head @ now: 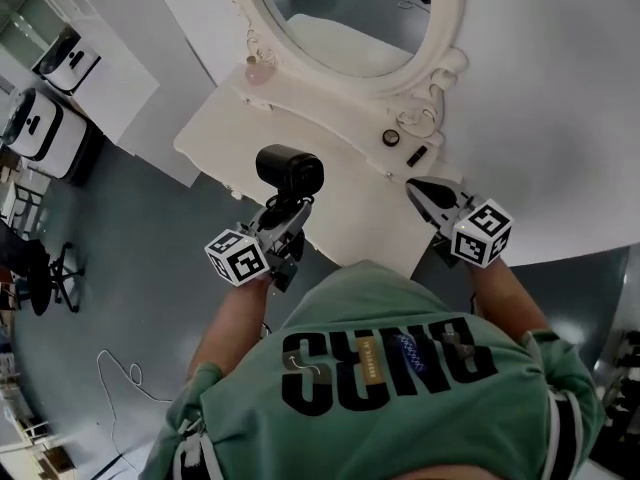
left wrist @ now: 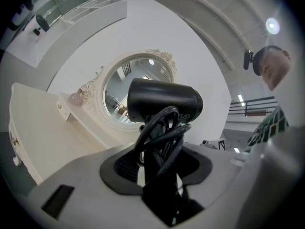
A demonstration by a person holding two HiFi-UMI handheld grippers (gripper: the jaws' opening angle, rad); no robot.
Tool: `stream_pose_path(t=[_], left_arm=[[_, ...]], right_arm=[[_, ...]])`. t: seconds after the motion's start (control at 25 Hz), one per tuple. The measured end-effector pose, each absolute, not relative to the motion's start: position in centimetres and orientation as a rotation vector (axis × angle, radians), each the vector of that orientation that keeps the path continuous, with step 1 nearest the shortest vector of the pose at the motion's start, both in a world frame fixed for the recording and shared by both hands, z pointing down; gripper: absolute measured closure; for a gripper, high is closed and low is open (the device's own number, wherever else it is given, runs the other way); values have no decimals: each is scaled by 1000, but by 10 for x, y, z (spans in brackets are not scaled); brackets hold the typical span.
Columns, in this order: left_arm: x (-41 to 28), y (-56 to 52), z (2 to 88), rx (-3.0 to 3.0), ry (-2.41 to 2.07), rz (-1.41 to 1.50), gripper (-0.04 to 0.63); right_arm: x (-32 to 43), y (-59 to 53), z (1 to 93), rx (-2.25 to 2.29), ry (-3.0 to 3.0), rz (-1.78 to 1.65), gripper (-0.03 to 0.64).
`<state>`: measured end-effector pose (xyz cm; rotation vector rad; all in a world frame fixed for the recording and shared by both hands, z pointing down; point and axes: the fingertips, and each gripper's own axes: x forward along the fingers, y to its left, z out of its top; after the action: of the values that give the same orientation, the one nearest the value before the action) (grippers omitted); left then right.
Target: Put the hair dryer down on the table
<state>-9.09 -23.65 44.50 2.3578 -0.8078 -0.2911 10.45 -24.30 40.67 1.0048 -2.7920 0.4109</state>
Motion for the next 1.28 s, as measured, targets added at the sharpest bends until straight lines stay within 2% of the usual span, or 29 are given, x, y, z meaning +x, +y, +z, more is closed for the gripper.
stream_pose_path(t=[0.24,0.56,1.28], left_arm=[[-82,-261,445,2326,-1032,-261,403],[-148,-311,457,2374,-1161,-45,403],[-186,-437,622,2311,-1102,397,403]], right_arm=[[116,-275,400,838,-2842,323,623],[48,-328,400,836,-2831,257,623],[-37,-407,522,833,-2724,290,623]])
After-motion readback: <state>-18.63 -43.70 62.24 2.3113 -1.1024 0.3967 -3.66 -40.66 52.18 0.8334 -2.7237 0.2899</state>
